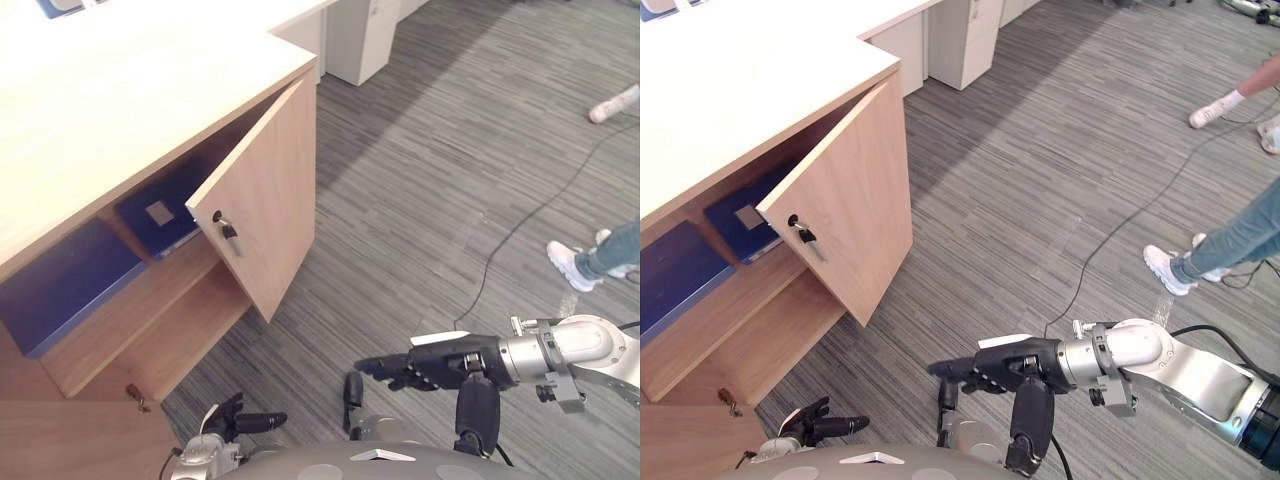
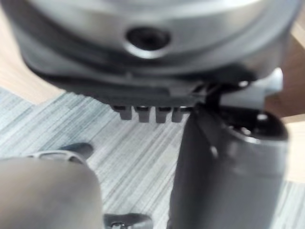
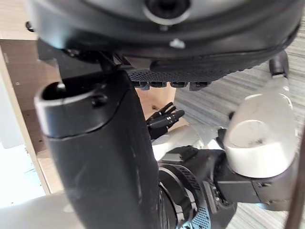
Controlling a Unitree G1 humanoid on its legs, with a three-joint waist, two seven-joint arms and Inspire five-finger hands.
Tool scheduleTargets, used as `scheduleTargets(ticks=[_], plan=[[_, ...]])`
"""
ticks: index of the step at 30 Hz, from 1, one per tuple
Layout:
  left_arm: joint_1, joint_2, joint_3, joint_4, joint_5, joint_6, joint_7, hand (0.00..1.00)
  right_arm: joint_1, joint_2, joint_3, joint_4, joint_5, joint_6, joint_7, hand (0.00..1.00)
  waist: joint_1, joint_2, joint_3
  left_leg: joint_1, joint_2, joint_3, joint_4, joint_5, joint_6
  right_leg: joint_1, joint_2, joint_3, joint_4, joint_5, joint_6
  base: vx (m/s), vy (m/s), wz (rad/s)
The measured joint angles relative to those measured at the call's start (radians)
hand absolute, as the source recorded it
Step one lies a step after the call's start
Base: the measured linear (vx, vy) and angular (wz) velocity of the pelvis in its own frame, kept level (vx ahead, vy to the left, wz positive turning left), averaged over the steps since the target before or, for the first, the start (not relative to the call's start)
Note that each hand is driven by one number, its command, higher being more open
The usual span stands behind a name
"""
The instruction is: Walk over to the cabinet, pick up the folder, carry it to the office cabinet, place the folder inside the office cabinet, then close the office cabinet door
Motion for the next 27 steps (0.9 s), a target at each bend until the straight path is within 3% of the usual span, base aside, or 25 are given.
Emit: scheduleTargets(ticks=[3, 6, 10, 12, 14, 15, 18, 19, 21, 22, 23, 24, 27], plan=[[0.000, 0.000, 0.000, -0.003, 0.000, -0.001, 0.000, 1.00, 0.000, 0.015, 0.000, 0.004, -0.001, -0.003, -0.009, 1.00, 0.009, -0.004, -0.003, -0.008, 0.000, -0.015, 0.000, 0.000, 0.000, -0.001, -0.004, -0.012, 0.000, 0.000, 0.000, 0.04, 0.119, 0.14], [0.008, 0.000, 0.001, -0.002, 0.000, 0.002, 0.000, 1.00, -0.001, 0.100, 0.000, 0.079, -0.003, -0.007, -0.012, 1.00, 0.021, -0.004, -0.003, -0.011, -0.005, -0.036, 0.001, 0.003, 0.004, 0.006, -0.015, -0.032, 0.000, 0.001, 0.000, 0.03, 0.157, 0.23], [0.017, -0.003, 0.038, -0.001, -0.003, 0.002, 0.000, 1.00, -0.007, 0.356, -0.009, 0.351, -0.096, -0.030, -0.071, 1.00, 0.036, -0.009, -0.006, -0.048, -0.013, -0.093, 0.066, 0.007, 0.011, 0.029, -0.045, -0.078, 0.000, -0.004, 0.000, -0.01, 0.151, 0.44], [0.017, -0.008, 0.066, -0.003, -0.010, 0.001, 0.006, 1.00, -0.008, 0.541, -0.026, 0.516, -0.284, -0.081, -0.179, 1.00, 0.054, -0.013, -0.003, -0.128, -0.011, -0.134, 0.183, 0.003, 0.020, 0.035, -0.067, -0.127, 0.002, -0.022, 0.001, -0.06, 0.085, 0.80], [0.017, -0.018, 0.071, -0.011, -0.042, 0.003, 0.021, 1.00, -0.008, 0.740, -0.094, 0.717, -0.474, -0.102, -0.297, 1.00, 0.072, 0.008, 0.028, -0.206, 0.013, -0.147, 0.344, -0.001, 0.026, 0.087, -0.080, -0.231, 0.001, -0.045, -0.006, -0.08, 0.031, 1.30], [0.020, -0.023, 0.066, -0.015, -0.052, 0.004, 0.025, 1.00, -0.005, 0.781, -0.122, 0.762, -0.514, -0.105, -0.321, 1.00, 0.074, 0.016, 0.038, -0.212, 0.026, -0.126, 0.370, -0.001, 0.026, 0.106, -0.081, -0.253, 0.000, -0.053, -0.006, -0.08, 0.022, 1.33], [0.029, -0.047, 0.030, -0.042, -0.089, 0.024, 0.056, 1.00, 0.010, 0.973, -0.295, 0.925, -0.648, -0.116, -0.459, 1.00, 0.068, 0.052, 0.034, -0.197, 0.106, 0.195, 0.317, -0.063, 0.103, 0.127, -0.088, -0.398, 0.000, -0.073, 0.006, -0.04, 0.057, 1.24], [0.029, -0.038, 0.024, -0.043, -0.092, 0.029, 0.053, 1.00, 0.011, 1.020, -0.335, 0.951, -0.666, -0.114, -0.485, 1.00, 0.070, 0.039, 0.035, -0.190, 0.107, 0.233, 0.292, -0.055, 0.099, 0.124, -0.102, -0.414, 0.000, -0.072, 0.009, 0.00, 0.113, 1.17], [0.034, -0.028, 0.018, -0.052, -0.092, 0.029, 0.063, 1.00, 0.039, 1.118, -0.441, 1.008, -0.735, -0.114, -0.562, 1.00, 0.049, 0.026, 0.039, -0.173, 0.096, 0.312, 0.217, -0.010, 0.093, 0.136, -0.156, -0.521, 0.001, -0.066, 0.022, 0.03, 0.120, 1.32], [0.037, -0.030, 0.018, -0.052, -0.093, 0.029, 0.067, 1.00, 0.041, 1.136, -0.463, 1.040, -0.753, -0.111, -0.581, 1.00, 0.046, 0.031, 0.037, -0.167, 0.088, 0.308, 0.190, 0.030, 0.082, 0.144, -0.164, -0.547, 0.002, -0.064, 0.025, 0.03, 0.168, 1.28], [0.043, -0.031, 0.018, -0.052, -0.093, 0.029, 0.071, 1.00, 0.039, 1.168, -0.502, 1.110, -0.779, -0.102, -0.619, 1.00, 0.048, 0.031, 0.037, -0.154, 0.063, 0.277, 0.144, 0.074, 0.048, 0.162, -0.180, -0.581, 0.004, -0.057, 0.036, 0.04, 0.161, 0.87], [0.047, -0.030, 0.018, -0.053, -0.093, 0.029, 0.073, 1.00, 0.034, 1.191, -0.531, 1.158, -0.791, -0.095, -0.641, 1.00, 0.053, 0.025, 0.040, -0.140, 0.041, 0.257, 0.110, 0.095, 0.043, 0.176, -0.192, -0.601, 0.006, -0.054, 0.040, 0.05, 0.212, 0.99], [0.052, -0.030, 0.019, -0.053, -0.092, 0.029, 0.082, 1.00, 0.029, 1.264, -0.684, 1.341, -0.806, -0.077, -0.710, 1.00, 0.075, 0.020, 0.037, -0.108, -0.037, 0.173, 0.000, 0.154, 0.063, 0.219, -0.238, -0.694, 0.006, -0.044, 0.068, 0.03, 0.222, 0.92]])
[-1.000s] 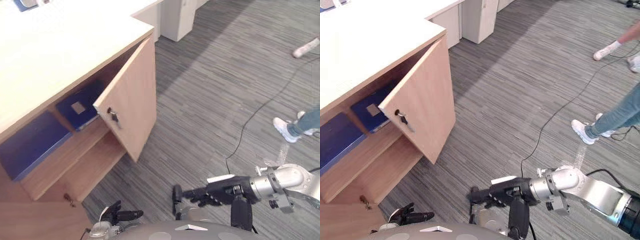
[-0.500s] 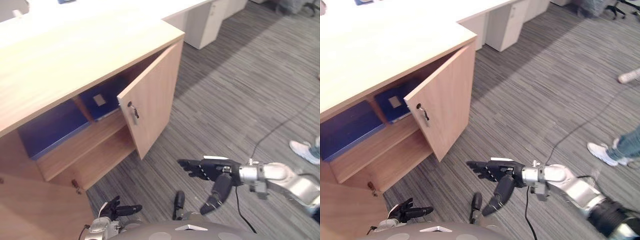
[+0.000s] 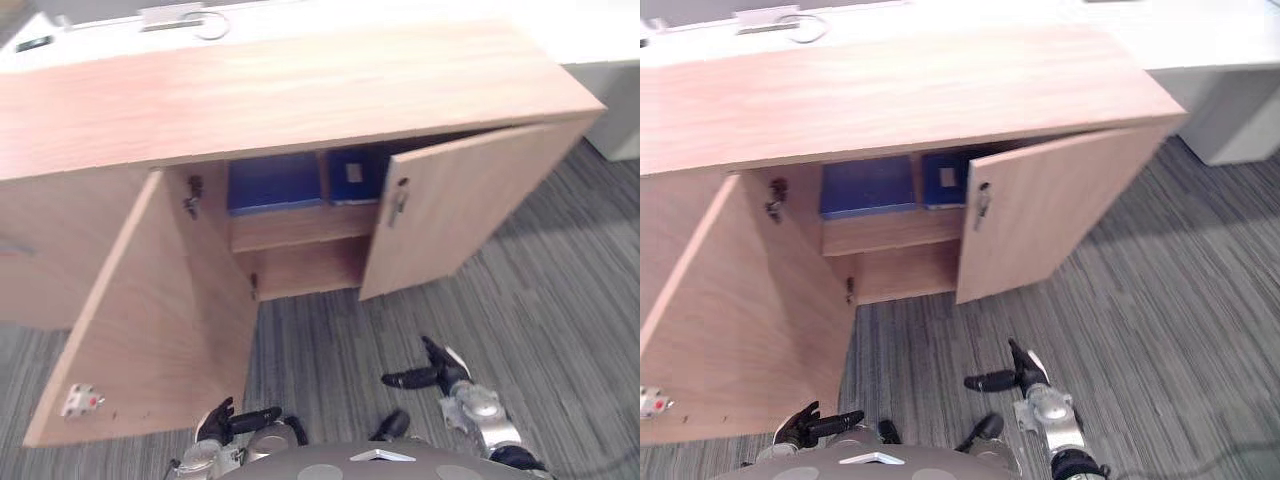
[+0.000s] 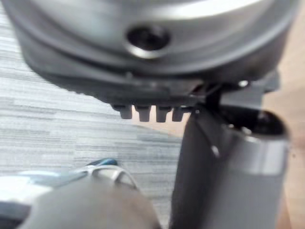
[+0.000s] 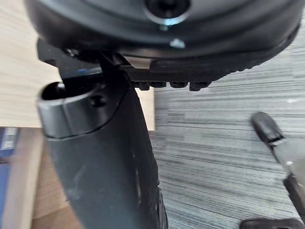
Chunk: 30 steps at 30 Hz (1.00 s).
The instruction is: Walk over to the cabinet, pick up the folder, carry it to the office cabinet, place the folder inside the office cabinet, then close the office cabinet door
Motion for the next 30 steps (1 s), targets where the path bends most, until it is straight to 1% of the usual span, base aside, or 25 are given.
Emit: scheduleTargets(ticks=[1, 2, 3, 4, 5, 6, 7, 8, 9, 10, 11, 12, 13, 14, 15, 17, 18, 19, 20, 21, 22, 23, 25, 27, 30], plan=[[0.001, -0.001, 0.000, 0.000, 0.000, 0.000, 0.001, 1.00, -0.007, 0.018, -0.057, 0.063, 0.000, 0.006, -0.023, 1.00, -0.001, 0.001, 0.000, 0.002, -0.019, -0.030, -0.014, 0.007, 0.008, 0.014, -0.016, -0.032, 0.001, 0.002, 0.010, 0.02, 0.230, 0.76], [0.001, -0.001, 0.000, 0.001, 0.000, 0.001, 0.001, 1.00, -0.008, 0.025, -0.084, 0.092, 0.001, 0.008, -0.032, 1.00, -0.001, 0.001, -0.001, 0.006, -0.029, -0.045, -0.021, 0.009, 0.012, 0.025, -0.023, -0.046, 0.002, 0.002, 0.017, 0.04, 0.284, 0.81], [0.001, -0.003, 0.000, 0.001, 0.000, 0.001, 0.001, 1.00, -0.005, 0.032, -0.133, 0.142, 0.001, 0.015, -0.052, 1.00, -0.001, 0.005, -0.001, 0.013, -0.043, -0.076, -0.026, 0.009, 0.013, 0.039, -0.055, -0.078, 0.053, -0.020, 0.036, 0.04, 0.186, 0.68], [0.001, -0.003, 0.000, 0.001, 0.000, 0.001, 0.000, 1.00, -0.001, 0.035, -0.160, 0.160, 0.001, 0.022, -0.061, 1.00, -0.002, 0.006, -0.002, 0.016, -0.051, -0.097, -0.029, 0.009, 0.015, 0.043, -0.080, -0.095, 0.102, -0.042, 0.045, 0.10, 0.290, 1.06], [-0.004, -0.003, 0.000, 0.001, 0.000, 0.000, 0.000, 1.00, 0.018, 0.043, -0.216, 0.184, 0.001, 0.032, -0.082, 1.00, -0.007, 0.005, -0.004, 0.028, -0.074, -0.146, -0.040, 0.011, 0.029, 0.046, -0.147, -0.115, 0.232, -0.091, 0.042, 0.10, 0.252, 0.94], [-0.006, -0.003, -0.001, 0.001, 0.000, 0.000, 0.000, 1.00, 0.025, 0.046, -0.235, 0.190, 0.002, 0.035, -0.088, 1.00, -0.008, 0.005, -0.004, 0.031, -0.083, -0.170, -0.044, 0.012, 0.034, 0.045, -0.175, -0.107, 0.284, -0.102, 0.032, 0.10, 0.251, 1.09], [-0.008, -0.001, -0.001, 0.000, 0.000, -0.001, 0.000, 1.00, 0.038, 0.051, -0.253, 0.195, 0.002, 0.038, -0.094, 1.00, -0.010, 0.002, -0.005, 0.037, -0.095, -0.199, -0.050, 0.016, 0.041, 0.037, -0.214, -0.078, 0.366, -0.115, 0.011, 0.11, 0.170, 0.95], [-0.007, 0.008, -0.002, 0.001, -0.001, -0.002, 0.000, 1.00, 0.047, 0.056, -0.274, 0.198, 0.008, 0.044, -0.094, 1.00, -0.012, -0.010, -0.004, 0.049, -0.112, -0.242, -0.060, 0.021, 0.056, 0.011, -0.261, 0.018, 0.476, -0.124, -0.012, 0.16, 0.146, 1.16], [-0.002, 0.024, -0.009, 0.001, -0.004, 0.000, 0.002, 1.00, 0.047, 0.063, -0.290, 0.210, 0.022, 0.044, -0.094, 1.00, -0.022, -0.017, -0.009, 0.047, -0.115, -0.288, -0.061, 0.023, 0.065, -0.041, -0.265, 0.166, 0.554, -0.167, -0.024, 0.17, 0.093, 1.06], [-0.002, 0.031, -0.020, 0.001, -0.004, 0.000, 0.004, 1.00, 0.048, 0.070, -0.296, 0.212, 0.025, 0.044, -0.094, 1.00, -0.032, -0.015, -0.008, 0.044, -0.109, -0.316, -0.060, 0.023, 0.067, -0.057, -0.236, 0.250, 0.560, -0.210, -0.017, 0.18, -0.026, 1.15], [-0.007, 0.041, -0.023, 0.002, -0.004, 0.000, 0.008, 1.00, 0.045, 0.081, -0.305, 0.210, 0.046, 0.043, -0.095, 1.00, -0.040, -0.018, -0.007, 0.043, -0.096, -0.371, -0.057, 0.024, 0.068, -0.079, -0.152, 0.416, 0.551, -0.274, 0.003, 0.12, -0.071, 1.35], [-0.014, 0.049, -0.022, 0.005, -0.004, 0.000, 0.012, 1.00, 0.052, 0.092, -0.312, 0.211, 0.064, 0.042, -0.099, 1.00, -0.049, -0.021, -0.007, 0.041, -0.092, -0.437, -0.053, 0.026, 0.066, -0.088, -0.070, 0.564, 0.530, -0.318, 0.017, 0.14, -0.139, 1.85], [-0.021, 0.053, -0.022, 0.013, -0.004, -0.001, 0.012, 1.00, 0.059, 0.102, -0.332, 0.211, 0.090, 0.040, -0.099, 1.00, -0.058, -0.026, -0.006, 0.041, -0.098, -0.504, -0.053, 0.028, 0.062, -0.096, -0.011, 0.695, 0.512, -0.345, 0.033, 0.09, -0.118, 1.65], [-0.028, 0.051, -0.020, 0.015, -0.004, -0.002, 0.013, 1.00, 0.060, 0.107, -0.344, 0.211, 0.098, 0.039, -0.100, 1.00, -0.059, -0.026, -0.006, 0.040, -0.103, -0.534, -0.052, 0.030, 0.059, -0.106, 0.012, 0.757, 0.509, -0.351, 0.036, 0.11, -0.173, 1.68], [-0.041, 0.037, -0.012, 0.022, -0.003, -0.003, 0.013, 1.00, 0.064, 0.115, -0.370, 0.211, 0.116, 0.032, -0.101, 1.00, -0.060, -0.028, -0.007, 0.037, -0.110, -0.593, -0.049, 0.034, 0.052, -0.121, 0.047, 0.863, 0.501, -0.354, 0.035, 0.07, -0.144, 1.27], [-0.045, 0.016, 0.031, 0.021, 0.000, -0.006, 0.014, 1.00, 0.072, 0.127, -0.399, 0.211, 0.131, 0.028, -0.102, 1.00, -0.059, -0.036, -0.009, 0.027, -0.122, -0.654, -0.031, 0.032, 0.039, -0.129, 0.069, 0.952, 0.474, -0.351, 0.038, 0.08, -0.203, 1.25], [-0.045, 0.007, 0.070, 0.021, 0.000, -0.008, 0.015, 1.00, 0.076, 0.139, -0.408, 0.210, 0.131, 0.026, -0.102, 1.00, -0.058, -0.067, -0.015, 0.018, -0.138, -0.672, -0.011, 0.022, 0.023, -0.125, 0.067, 0.979, 0.426, -0.299, 0.064, 0.08, -0.270, 1.08], [-0.039, 0.003, 0.128, 0.025, 0.000, -0.008, 0.017, 1.00, 0.078, 0.159, -0.423, 0.211, 0.132, 0.025, -0.101, 1.00, -0.047, -0.083, -0.018, 0.013, -0.143, -0.687, 0.006, 0.005, 0.001, -0.110, 0.051, 0.982, 0.405, -0.327, 0.076, 0.08, -0.282, 0.59], [-0.038, -0.019, 0.177, 0.034, 0.000, -0.007, 0.021, 1.00, 0.075, 0.164, -0.444, 0.202, 0.135, 0.023, -0.103, 1.00, -0.027, -0.074, -0.019, 0.005, -0.120, -0.669, 0.010, -0.005, -0.011, -0.098, 0.060, 0.944, 0.361, -0.331, 0.072, 0.07, -0.280, 0.18], [-0.038, -0.029, 0.203, 0.038, 0.000, -0.006, 0.022, 1.00, 0.074, 0.164, -0.445, 0.191, 0.137, 0.023, -0.104, 1.00, -0.026, -0.074, -0.018, -0.010, -0.108, -0.661, 0.020, -0.011, -0.019, -0.095, 0.065, 0.921, 0.337, -0.332, 0.071, 0.03, -0.249, -0.06], [-0.038, -0.044, 0.238, 0.040, 0.000, -0.003, 0.024, 1.00, 0.072, 0.165, -0.446, 0.180, 0.137, 0.022, -0.104, 1.00, -0.029, -0.061, -0.019, -0.029, -0.089, -0.652, 0.038, -0.020, -0.032, -0.087, 0.077, 0.891, 0.308, -0.329, 0.067, 0.00, -0.197, 0.22], [-0.038, -0.052, 0.258, 0.041, 0.000, -0.003, 0.025, 1.00, 0.077, 0.167, -0.465, 0.174, 0.140, 0.024, -0.102, 1.00, -0.037, -0.055, -0.022, -0.028, -0.072, -0.637, 0.038, -0.021, -0.035, -0.070, 0.086, 0.865, 0.300, -0.328, 0.066, 0.00, -0.172, 0.34], [-0.039, -0.066, 0.280, 0.041, -0.005, -0.005, 0.023, 1.00, 0.100, 0.171, -0.477, 0.179, 0.139, 0.028, -0.104, 1.00, -0.035, -0.057, -0.027, -0.022, -0.062, -0.652, 0.034, -0.019, -0.046, -0.030, 0.091, 0.819, 0.272, -0.328, 0.065, 0.04, -0.105, 0.50], [-0.040, -0.066, 0.292, 0.038, -0.009, -0.005, 0.022, 1.00, 0.107, 0.175, -0.476, 0.184, 0.139, 0.028, -0.105, 1.00, -0.033, -0.057, -0.033, -0.025, -0.063, -0.672, 0.034, -0.013, -0.054, -0.018, 0.090, 0.797, 0.267, -0.328, 0.065, 0.05, -0.041, 0.44], [-0.049, -0.068, 0.295, 0.009, -0.049, -0.005, 0.022, 1.00, 0.111, 0.189, -0.473, 0.195, 0.140, 0.028, -0.105, 1.00, -0.032, -0.090, -0.031, -0.073, -0.073, -0.724, 0.065, -0.004, -0.068, -0.016, 0.087, 0.732, 0.268, -0.328, 0.065, 0.02, -0.005, 0.60]])
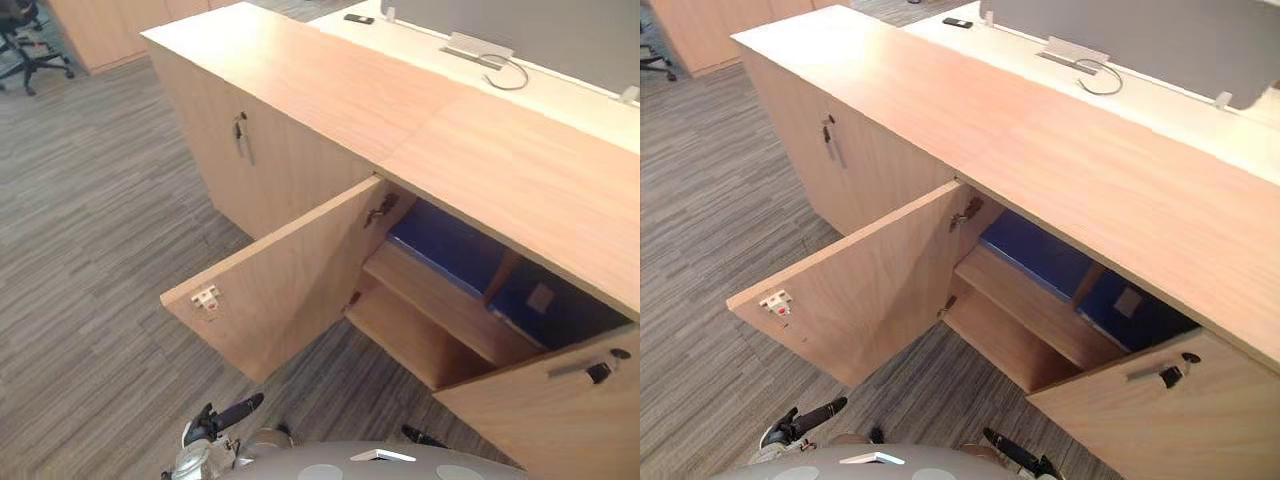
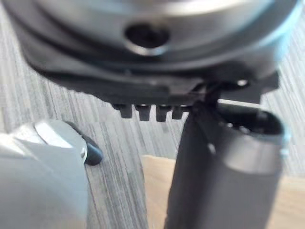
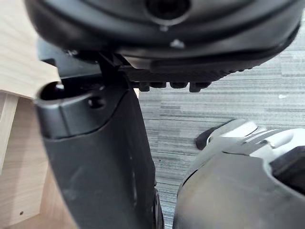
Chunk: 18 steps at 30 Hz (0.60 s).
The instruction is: Walk over to the cabinet, pick up the folder, carry it to the office cabinet, place the folder inside the office cabinet, then close the office cabinet door
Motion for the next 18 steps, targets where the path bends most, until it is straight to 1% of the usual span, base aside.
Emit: scheduleTargets(ticks=[1, 2, 3, 4, 5, 6, 7, 8, 9, 10, 11, 12, 13, 14, 15, 16, 17, 18], plan=[[-0.002, -0.002, 0.000, -0.008, -0.015, 0.000, -0.001, 1.00, 0.000, 0.003, 0.001, 0.000, 0.000, 0.000, -0.001, 1.00, -0.001, -0.005, 0.003, -0.016, -0.003, -0.001, 0.017, 0.002, -0.002, 0.000, -0.002, -0.015, 0.002, 0.000, 0.000, -0.03, 0.008, 0.83], [-0.009, -0.010, 0.000, -0.019, -0.028, 0.000, -0.003, 1.00, 0.000, 0.006, -0.002, 0.000, 0.003, 0.000, -0.003, 1.00, -0.005, -0.009, 0.005, -0.056, -0.006, 0.028, 0.055, 0.006, 0.002, 0.000, -0.007, -0.054, 0.007, 0.002, -0.002, -0.08, 0.012, 0.86], [-0.013, -0.017, 0.007, -0.033, -0.038, 0.002, -0.012, 1.00, -0.003, 0.007, -0.004, -0.002, 0.018, 0.000, -0.006, 1.00, -0.007, -0.010, 0.012, -0.079, 0.006, 0.118, 0.076, 0.010, 0.025, -0.001, -0.016, -0.087, 0.017, 0.006, -0.010, -0.11, 0.023, 0.77], [-0.016, -0.023, 0.016, -0.038, -0.046, 0.001, -0.010, 1.00, -0.005, 0.007, -0.006, -0.003, 0.021, -0.002, -0.006, 1.00, -0.011, -0.007, 0.015, -0.082, 0.032, 0.212, 0.091, -0.001, 0.048, -0.004, -0.018, -0.103, 0.021, 0.011, -0.022, -0.16, 0.032, 0.50], [-0.022, -0.028, 0.036, -0.040, -0.065, 0.003, -0.009, 1.00, -0.010, 0.009, -0.009, -0.012, 0.029, -0.005, -0.010, 1.00, -0.014, 0.005, 0.027, -0.107, 0.119, 0.409, 0.221, -0.059, 0.080, -0.001, -0.021, -0.134, 0.026, 0.007, -0.035, -0.18, 0.076, 0.18], [-0.020, -0.039, 0.045, -0.039, -0.086, 0.004, 0.002, 1.00, -0.010, 0.008, -0.024, -0.040, 0.037, -0.005, -0.013, 1.00, -0.017, 0.018, 0.035, -0.109, 0.197, 0.528, 0.349, -0.113, 0.088, -0.002, -0.029, -0.165, 0.039, 0.001, -0.040, -0.18, 0.110, 0.13], [-0.017, -0.043, 0.045, -0.039, -0.094, 0.005, 0.006, 1.00, -0.011, 0.008, -0.042, -0.056, 0.038, -0.005, -0.014, 1.00, -0.021, 0.032, 0.034, -0.103, 0.224, 0.559, 0.387, -0.128, 0.090, -0.002, -0.034, -0.176, 0.046, -0.001, -0.037, -0.14, 0.208, 0.24], [-0.010, -0.057, 0.045, -0.040, -0.099, 0.004, 0.007, 1.00, -0.012, 0.007, -0.092, -0.063, 0.039, -0.005, -0.014, 1.00, -0.034, 0.068, 0.028, -0.098, 0.252, 0.592, 0.396, -0.157, 0.067, -0.009, -0.044, -0.194, 0.071, -0.014, -0.019, -0.09, 0.273, 0.47], [-0.020, -0.065, 0.034, -0.044, -0.102, 0.002, 0.008, 1.00, -0.026, 0.001, -0.155, -0.047, 0.039, -0.004, -0.015, 1.00, -0.038, 0.090, 0.027, -0.096, 0.199, 0.583, 0.334, -0.175, 0.046, -0.033, -0.064, -0.184, 0.102, -0.036, -0.003, -0.09, 0.278, 0.63], [-0.024, -0.061, 0.028, -0.045, -0.103, 0.001, 0.008, 1.00, -0.031, 0.003, -0.181, -0.021, 0.042, 0.007, -0.012, 1.00, -0.045, 0.076, 0.021, -0.091, 0.157, 0.568, 0.272, -0.148, 0.049, -0.037, -0.075, -0.168, 0.105, -0.043, -0.010, -0.06, 0.181, 1.11], [-0.032, -0.031, 0.019, -0.040, -0.103, 0.001, 0.010, 1.00, -0.028, 0.015, -0.233, 0.044, 0.058, 0.018, -0.008, 1.00, -0.076, 0.012, -0.010, -0.028, 0.063, 0.549, 0.089, -0.070, 0.043, -0.041, -0.098, -0.140, 0.048, -0.046, -0.039, -0.07, 0.055, 1.54], [-0.038, -0.016, 0.020, -0.041, -0.105, -0.002, 0.010, 1.00, -0.028, 0.010, -0.304, 0.099, 0.060, 0.023, -0.004, 1.00, -0.086, 0.015, -0.010, -0.039, 0.088, 0.557, 0.216, -0.119, 0.079, -0.018, -0.097, -0.149, -0.002, 0.000, -0.045, -0.02, 0.028, 1.39], [-0.031, -0.027, 0.027, -0.041, -0.116, -0.005, 0.011, 1.00, -0.031, -0.014, -0.386, 0.105, 0.071, 0.027, 0.002, 1.00, -0.070, 0.083, -0.019, 0.013, 0.148, 0.489, 0.145, -0.142, -0.016, -0.016, -0.050, -0.169, 0.006, 0.016, -0.018, 0.04, 0.083, 0.72], [-0.030, -0.018, 0.030, -0.037, -0.121, -0.004, 0.011, 1.00, -0.035, -0.014, -0.398, 0.109, 0.073, 0.027, 0.002, 1.00, -0.070, 0.074, -0.009, 0.017, 0.134, 0.486, 0.138, -0.136, -0.008, -0.014, -0.056, -0.167, 0.011, 0.016, -0.014, 0.07, 0.176, 0.11], [-0.020, 0.001, 0.033, -0.024, -0.138, -0.002, 0.015, 1.00, -0.054, -0.023, -0.411, 0.121, 0.076, 0.040, 0.001, 1.00, -0.079, 0.061, -0.001, 0.033, 0.104, 0.497, 0.121, -0.090, 0.001, -0.021, -0.087, -0.161, 0.033, 0.026, -0.020, 0.02, 0.209, 0.14], [-0.007, 0.007, 0.033, -0.024, -0.145, -0.002, 0.025, 1.00, -0.057, -0.051, -0.431, 0.134, 0.077, 0.042, 0.009, 1.00, -0.087, 0.091, -0.001, 0.036, 0.097, 0.484, 0.098, -0.077, 0.010, -0.069, -0.096, -0.162, 0.089, 0.020, -0.021, -0.05, 0.164, 0.26], [-0.008, 0.011, 0.032, -0.021, -0.147, -0.004, 0.029, 1.00, -0.057, -0.062, -0.440, 0.134, 0.076, 0.043, 0.009, 1.00, -0.089, 0.095, -0.005, 0.032, 0.093, 0.468, 0.087, -0.076, 0.012, -0.075, -0.084, -0.155, 0.061, 0.015, -0.024, -0.13, 0.093, 0.53], [-0.013, 0.047, 0.034, -0.013, -0.149, -0.009, 0.028, 1.00, -0.060, -0.073, -0.445, 0.134, 0.076, 0.045, 0.009, 1.00, -0.092, 0.085, -0.007, 0.021, 0.070, 0.440, 0.080, -0.071, 0.019, -0.076, -0.091, -0.164, 0.016, 0.048, -0.015, -0.14, 0.096, 0.69]])
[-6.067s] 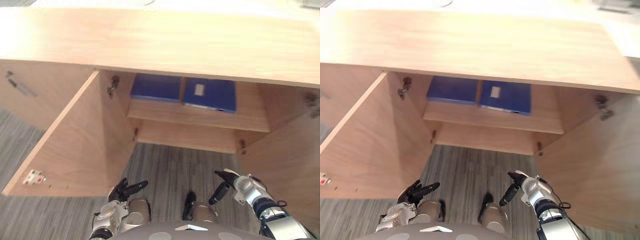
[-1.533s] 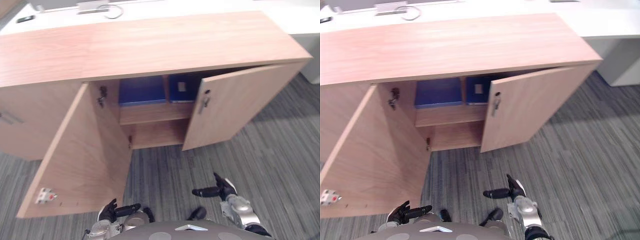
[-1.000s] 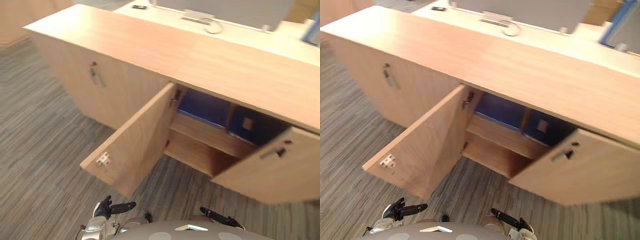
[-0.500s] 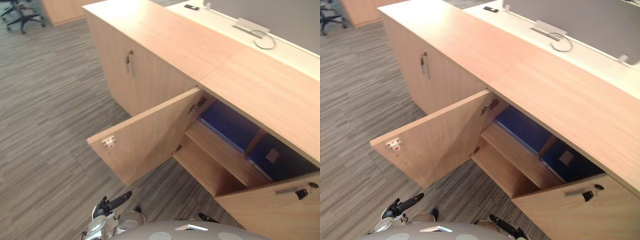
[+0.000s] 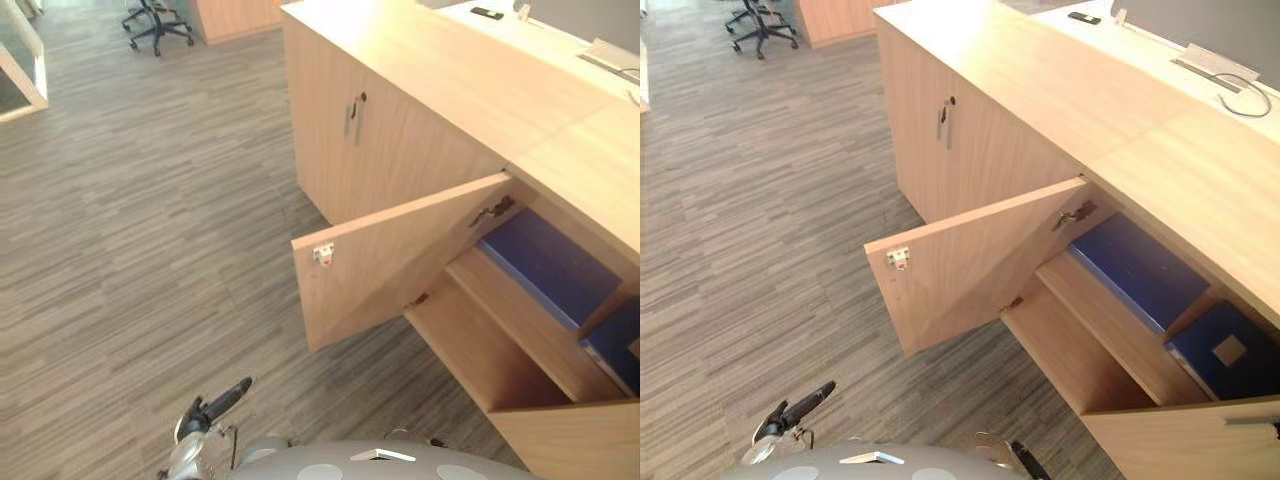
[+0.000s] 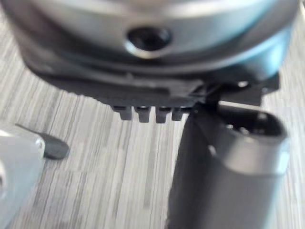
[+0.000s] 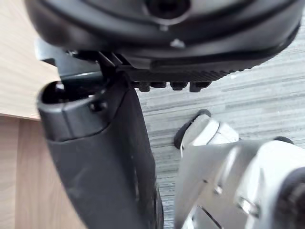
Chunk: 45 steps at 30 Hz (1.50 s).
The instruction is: Walk over to the cabinet, pick up the folder, carry it to the office cabinet, place the folder inside the office cabinet, then close the office cabinet door
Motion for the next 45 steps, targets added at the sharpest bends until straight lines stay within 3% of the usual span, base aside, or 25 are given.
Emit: scheduleTargets(ticks=[2, 3, 4, 7, 11, 18, 26, 27, 30, 35, 39, 41, 45], plan=[[-0.018, 0.020, -0.001, 0.005, -0.003, 0.007, -0.014, 1.00, -0.013, -0.037, -0.030, 0.004, 0.000, -0.002, 0.006, 1.00, -0.010, 0.004, -0.004, -0.009, -0.017, -0.036, -0.020, 0.002, 0.001, -0.006, -0.030, -0.024, -0.010, 0.022, 0.013, -0.11, 0.117, 0.45], [-0.012, 0.023, -0.043, -0.010, -0.031, 0.015, -0.017, 1.00, -0.028, -0.087, -0.062, 0.010, 0.000, -0.009, 0.016, 1.00, -0.015, 0.034, 0.001, -0.014, 0.020, -0.043, 0.035, -0.048, -0.007, -0.012, -0.034, -0.036, 0.001, 0.029, 0.020, -0.04, 0.123, 0.12], [-0.004, 0.013, -0.100, -0.055, -0.034, 0.018, -0.019, 1.00, -0.033, -0.125, -0.069, 0.009, 0.000, -0.011, 0.018, 1.00, -0.017, 0.047, 0.005, -0.005, 0.007, -0.036, 0.011, -0.044, -0.014, -0.017, -0.061, -0.043, 0.023, 0.036, 0.031, -0.04, 0.198, 0.05], [0.026, 0.011, -0.215, -0.188, -0.028, 0.014, -0.059, 1.00, -0.045, -0.159, -0.088, -0.002, -0.019, -0.004, 0.026, 1.00, -0.017, 0.047, 0.005, 0.033, -0.068, -0.013, -0.110, 0.024, 0.030, -0.048, -0.117, -0.016, 0.016, 0.104, 0.022, -0.07, 0.235, -0.03], [0.032, 0.027, -0.261, -0.230, 0.028, 0.025, -0.065, 1.00, -0.042, -0.103, -0.097, 0.002, -0.019, 0.031, 0.043, 1.00, -0.036, 0.044, 0.003, 0.063, -0.081, -0.003, -0.190, 0.067, 0.049, -0.045, -0.103, -0.013, -0.032, 0.177, 0.015, -0.03, 0.122, -0.09], [0.036, 0.058, -0.429, -0.503, 0.157, 0.043, -0.093, 1.00, -0.034, -0.094, -0.138, 0.002, -0.021, 0.043, 0.060, 1.00, -0.049, 0.039, 0.001, 0.112, -0.068, 0.028, -0.247, 0.081, 0.048, -0.046, -0.078, 0.022, -0.032, 0.182, 0.015, 0.05, 0.009, -0.15], [-0.292, 0.148, -0.630, -0.568, 0.357, 0.038, -0.086, 1.00, -0.029, -0.131, -0.274, 0.005, -0.021, 0.047, 0.081, 1.00, -0.101, 0.037, 0.001, 0.125, -0.049, 0.058, -0.257, 0.076, 0.038, -0.069, -0.055, 0.064, -0.010, 0.185, 0.019, 0.03, -0.008, -0.12], [-0.323, 0.203, -0.687, -0.563, 0.407, 0.038, -0.086, 1.00, -0.026, -0.138, -0.295, 0.007, -0.021, 0.049, 0.080, 1.00, -0.101, 0.037, 0.001, 0.135, -0.045, 0.068, -0.263, 0.074, 0.035, -0.068, -0.049, 0.068, -0.008, 0.190, 0.026, 0.03, -0.001, -0.15], [-0.393, 0.218, -0.724, -0.531, 0.482, 0.038, -0.070, 1.00, -0.021, -0.147, -0.321, 0.012, -0.021, 0.052, 0.080, 1.00, -0.102, 0.032, 0.003, 0.143, -0.044, 0.079, -0.264, 0.072, 0.032, -0.068, -0.046, 0.090, -0.008, 0.202, 0.043, 0.01, 0.011, -0.10], [-0.541, 0.283, -0.922, -0.464, 0.645, 0.040, -0.047, 1.00, -0.021, -0.156, -0.334, 0.011, -0.074, 0.062, 0.081, 1.00, -0.101, 0.019, 0.010, 0.167, -0.050, 0.110, -0.263, 0.063, 0.034, -0.071, -0.046, 0.122, -0.008, 0.228, 0.071, -0.01, 0.025, -0.14], [-0.576, 0.299, -1.079, -0.467, 0.719, 0.040, -0.076, 1.00, -0.011, -0.169, -0.335, 0.007, -0.196, 0.085, 0.091, 1.00, -0.098, 0.018, 0.010, 0.170, -0.051, 0.135, -0.227, 0.031, 0.040, -0.066, -0.047, 0.150, -0.008, 0.237, 0.086, -0.02, 0.024, -0.20], [-0.575, 0.299, -1.214, -0.485, 0.722, 0.038, -0.112, 1.00, -0.004, -0.185, -0.335, -0.003, -0.248, 0.088, 0.097, 1.00, -0.098, 0.017, 0.010, 0.171, -0.051, 0.154, -0.205, 0.011, 0.042, -0.064, -0.047, 0.160, -0.007, 0.238, 0.088, 0.01, 0.030, -0.24], [-0.565, 0.271, -1.425, -0.550, 0.671, -0.015, -0.193, 1.00, 0.000, -0.181, -0.309, -0.051, -0.305, 0.085, 0.104, 1.00, -0.101, 0.001, 0.014, 0.173, -0.053, 0.182, -0.199, 0.001, 0.044, -0.085, -0.046, 0.173, 0.007, 0.244, 0.097, 0.04, 0.029, -0.20]])
